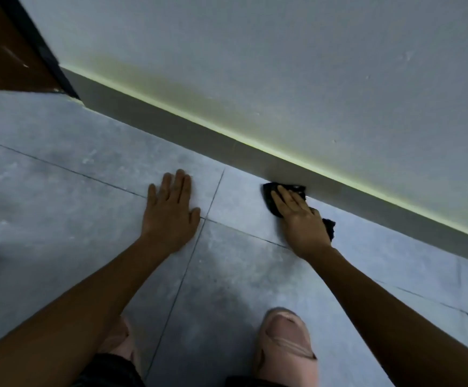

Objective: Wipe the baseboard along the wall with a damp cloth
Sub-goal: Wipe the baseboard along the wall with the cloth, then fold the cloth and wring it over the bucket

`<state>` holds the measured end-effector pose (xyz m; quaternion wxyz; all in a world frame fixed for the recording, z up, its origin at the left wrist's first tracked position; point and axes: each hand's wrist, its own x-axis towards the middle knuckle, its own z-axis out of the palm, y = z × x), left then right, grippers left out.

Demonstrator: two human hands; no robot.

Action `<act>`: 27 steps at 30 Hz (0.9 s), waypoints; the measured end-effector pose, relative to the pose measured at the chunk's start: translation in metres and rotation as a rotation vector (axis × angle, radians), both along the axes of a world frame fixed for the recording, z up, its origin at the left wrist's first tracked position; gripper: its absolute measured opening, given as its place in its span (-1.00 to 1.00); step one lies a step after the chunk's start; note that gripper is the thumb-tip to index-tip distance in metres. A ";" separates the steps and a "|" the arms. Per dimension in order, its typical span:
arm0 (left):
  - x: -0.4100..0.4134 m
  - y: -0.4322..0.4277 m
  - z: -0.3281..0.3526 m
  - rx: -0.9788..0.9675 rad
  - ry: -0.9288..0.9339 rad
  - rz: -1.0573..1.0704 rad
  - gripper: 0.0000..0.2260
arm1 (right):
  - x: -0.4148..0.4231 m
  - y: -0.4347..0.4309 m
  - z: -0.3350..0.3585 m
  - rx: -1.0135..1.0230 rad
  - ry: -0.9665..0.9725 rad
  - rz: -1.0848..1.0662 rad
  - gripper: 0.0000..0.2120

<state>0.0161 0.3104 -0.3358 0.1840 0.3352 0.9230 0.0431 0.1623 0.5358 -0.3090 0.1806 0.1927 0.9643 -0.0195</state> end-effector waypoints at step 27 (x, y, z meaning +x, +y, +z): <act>0.025 0.069 0.235 0.853 -1.398 0.452 -0.37 | 0.001 -0.019 0.210 -0.421 0.785 0.077 -0.46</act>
